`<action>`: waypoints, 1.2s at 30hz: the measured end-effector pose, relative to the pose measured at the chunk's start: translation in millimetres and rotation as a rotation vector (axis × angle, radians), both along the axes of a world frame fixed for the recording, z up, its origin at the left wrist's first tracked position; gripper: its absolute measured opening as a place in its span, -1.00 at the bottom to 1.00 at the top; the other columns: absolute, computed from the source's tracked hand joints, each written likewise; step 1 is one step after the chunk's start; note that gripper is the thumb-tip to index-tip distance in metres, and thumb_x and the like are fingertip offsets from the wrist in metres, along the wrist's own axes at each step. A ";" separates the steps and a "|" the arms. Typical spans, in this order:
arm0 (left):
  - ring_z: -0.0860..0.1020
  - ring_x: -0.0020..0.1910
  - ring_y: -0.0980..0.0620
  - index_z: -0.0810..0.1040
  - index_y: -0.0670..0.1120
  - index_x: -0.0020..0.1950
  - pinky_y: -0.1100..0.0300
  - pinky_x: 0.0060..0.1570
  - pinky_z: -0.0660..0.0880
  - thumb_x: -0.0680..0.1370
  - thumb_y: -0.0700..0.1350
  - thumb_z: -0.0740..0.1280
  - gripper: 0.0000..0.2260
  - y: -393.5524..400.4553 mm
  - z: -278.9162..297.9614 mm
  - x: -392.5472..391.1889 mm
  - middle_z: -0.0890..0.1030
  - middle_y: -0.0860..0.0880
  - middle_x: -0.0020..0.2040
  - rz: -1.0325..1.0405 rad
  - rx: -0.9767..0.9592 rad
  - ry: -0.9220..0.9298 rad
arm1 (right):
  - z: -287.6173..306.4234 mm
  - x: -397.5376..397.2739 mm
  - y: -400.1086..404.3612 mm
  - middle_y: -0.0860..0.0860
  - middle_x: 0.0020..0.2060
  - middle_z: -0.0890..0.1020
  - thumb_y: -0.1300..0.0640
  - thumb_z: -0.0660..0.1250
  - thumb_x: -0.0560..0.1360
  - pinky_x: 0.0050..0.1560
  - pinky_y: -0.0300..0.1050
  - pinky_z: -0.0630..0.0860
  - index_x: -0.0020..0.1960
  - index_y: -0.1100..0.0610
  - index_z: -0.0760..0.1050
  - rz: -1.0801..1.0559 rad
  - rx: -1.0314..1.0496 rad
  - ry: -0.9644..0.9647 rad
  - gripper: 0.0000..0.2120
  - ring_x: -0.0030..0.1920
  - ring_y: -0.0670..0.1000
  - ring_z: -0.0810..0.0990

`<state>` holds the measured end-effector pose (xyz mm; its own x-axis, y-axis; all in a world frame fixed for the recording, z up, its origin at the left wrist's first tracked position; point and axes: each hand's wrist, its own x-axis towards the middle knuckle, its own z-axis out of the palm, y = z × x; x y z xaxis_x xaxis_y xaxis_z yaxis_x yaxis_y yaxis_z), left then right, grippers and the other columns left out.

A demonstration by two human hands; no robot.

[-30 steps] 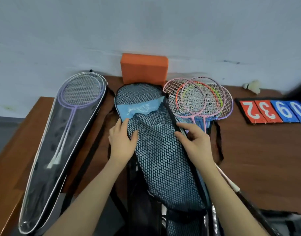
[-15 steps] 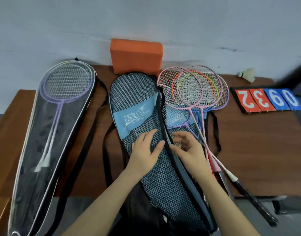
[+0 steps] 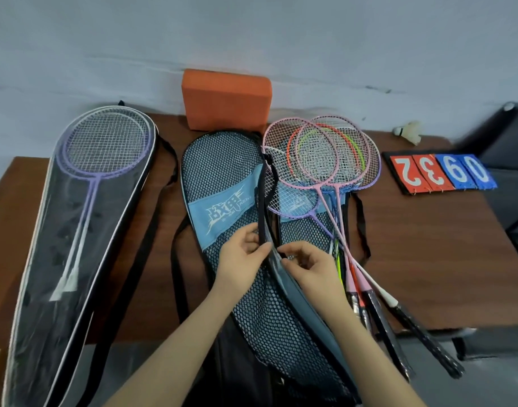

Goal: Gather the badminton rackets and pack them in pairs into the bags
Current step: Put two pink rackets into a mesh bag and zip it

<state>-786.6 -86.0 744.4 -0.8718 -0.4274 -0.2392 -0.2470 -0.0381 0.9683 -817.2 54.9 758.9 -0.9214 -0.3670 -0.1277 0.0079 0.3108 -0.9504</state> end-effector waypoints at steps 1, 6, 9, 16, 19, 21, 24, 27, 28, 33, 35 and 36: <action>0.54 -0.28 0.34 0.42 -0.07 0.25 0.46 -0.19 0.46 0.47 -0.32 0.36 -0.62 -2.2 0.2 2.7 0.55 0.06 -0.17 0.017 -0.017 0.020 | 0.2 -0.1 1.2 0.04 -0.19 0.66 0.40 0.32 0.43 -0.18 -0.18 0.50 -0.06 0.06 0.60 -0.013 0.012 0.008 -0.73 -0.25 -0.03 0.56; 0.49 -0.24 0.03 0.44 0.00 0.28 0.26 -0.08 0.48 0.46 -0.33 0.31 -0.56 -20.6 -11.3 13.9 0.42 -0.05 -0.01 -0.040 -0.259 -0.011 | -1.3 -2.1 7.4 -0.09 -0.10 0.62 0.41 0.28 0.43 -0.07 -0.30 0.46 0.05 0.09 0.61 -0.053 0.189 0.197 -0.68 -0.08 -0.14 0.56; 0.39 -0.32 0.12 0.40 -0.04 0.34 0.47 -0.19 0.33 0.46 -0.30 0.32 -0.53 -27.7 -14.2 17.0 0.32 -0.01 0.01 -0.112 -0.314 -0.087 | -3.5 -0.5 3.2 -0.09 -0.14 0.56 0.40 0.29 0.44 -0.11 -0.39 0.38 0.10 0.16 0.60 -0.026 0.311 0.313 -0.70 -0.13 -0.23 0.51; 0.37 -0.32 0.18 0.40 0.00 0.36 0.35 -0.13 0.39 0.50 -0.17 0.34 -0.57 -25.3 -9.0 3.1 0.43 -0.05 0.12 -0.144 -0.377 -0.053 | 0.1 6.4 -12.2 -0.07 -0.16 0.55 0.26 0.40 0.43 -0.14 -0.41 0.41 0.08 0.16 0.61 0.110 0.294 0.357 -0.78 -0.18 -0.17 0.51; 0.38 -0.22 0.19 0.39 -0.02 0.36 0.38 -0.05 0.31 0.51 -0.24 0.28 -0.58 -27.4 0.8 2.5 0.38 0.01 0.05 -0.106 -0.423 0.000 | -0.6 0.1 -12.2 -0.05 -0.14 0.54 0.29 0.40 0.43 -0.13 -0.45 0.39 0.10 0.17 0.59 0.131 0.279 0.398 -0.76 -0.19 -0.24 0.48; 0.39 -0.23 0.20 0.45 -0.03 0.31 0.38 -0.08 0.34 0.50 -0.28 0.28 -0.61 -29.5 3.6 4.1 0.40 0.01 0.07 -0.047 -0.418 0.026 | -2.0 -7.2 -9.1 -0.03 -0.14 0.53 0.31 0.38 0.44 -0.13 -0.47 0.37 0.13 0.17 0.57 0.130 0.280 0.424 -0.73 -0.17 -0.25 0.47; 0.39 -0.32 0.22 0.53 -0.05 0.18 0.42 -0.20 0.38 0.47 -0.36 0.30 -0.66 -25.7 5.4 7.3 0.43 -0.04 0.08 0.032 -0.375 0.120 | -11.4 -21.1 -0.2 -0.04 -0.14 0.49 0.37 0.32 0.43 -0.12 -0.50 0.35 0.16 0.17 0.55 0.104 0.318 0.432 -0.68 -0.18 -0.22 0.45; 0.39 -0.33 0.18 0.54 -0.11 0.17 0.41 -0.24 0.38 0.46 -0.38 0.31 -0.67 -15.6 7.9 9.4 0.45 -0.04 0.09 0.052 -0.385 0.193 | -27.3 -36.1 14.0 -0.01 -0.10 0.51 0.39 0.28 0.43 -0.17 -0.45 0.34 0.18 0.16 0.54 0.034 0.365 0.365 -0.65 -0.18 -0.13 0.46; 0.39 -0.33 0.17 0.54 -0.13 0.17 0.41 -0.24 0.38 0.46 -0.37 0.31 -0.68 -11.9 7.9 8.6 0.45 -0.04 0.09 0.063 -0.392 0.196 | -32.9 -40.2 19.7 0.00 -0.09 0.52 0.39 0.27 0.44 -0.18 -0.41 0.34 0.18 0.15 0.53 0.009 0.374 0.342 -0.64 -0.16 -0.08 0.48; 0.36 -0.36 0.18 0.54 -0.14 0.20 0.41 -0.23 0.36 0.45 -0.37 0.30 -0.66 3.6 3.0 -1.4 0.46 -0.03 0.10 0.066 -0.406 0.137 | -49.6 -54.7 40.5 0.01 -0.09 0.53 0.34 0.30 0.46 -0.10 -0.35 0.34 0.17 0.12 0.54 -0.029 0.291 0.251 -0.68 -0.13 -0.06 0.50; 0.37 -0.36 0.21 0.53 -0.12 0.20 0.43 -0.22 0.36 0.46 -0.37 0.29 -0.66 12.0 -0.3 -2.9 0.46 -0.02 0.10 0.055 -0.391 0.101 | -49.7 -58.4 51.2 0.01 -0.14 0.50 0.27 0.34 0.47 -0.12 -0.32 0.35 0.18 0.11 0.54 -0.079 0.252 0.245 -0.71 -0.17 -0.07 0.49; 0.38 -0.37 0.22 0.53 -0.11 0.20 0.44 -0.23 0.36 0.46 -0.37 0.29 -0.65 15.7 -1.6 -3.4 0.46 -0.01 0.09 0.052 -0.380 0.093 | -50.5 -60.9 59.2 0.01 -0.15 0.50 0.25 0.35 0.47 -0.13 -0.29 0.35 0.17 0.12 0.53 -0.122 0.255 0.247 -0.72 -0.17 -0.06 0.49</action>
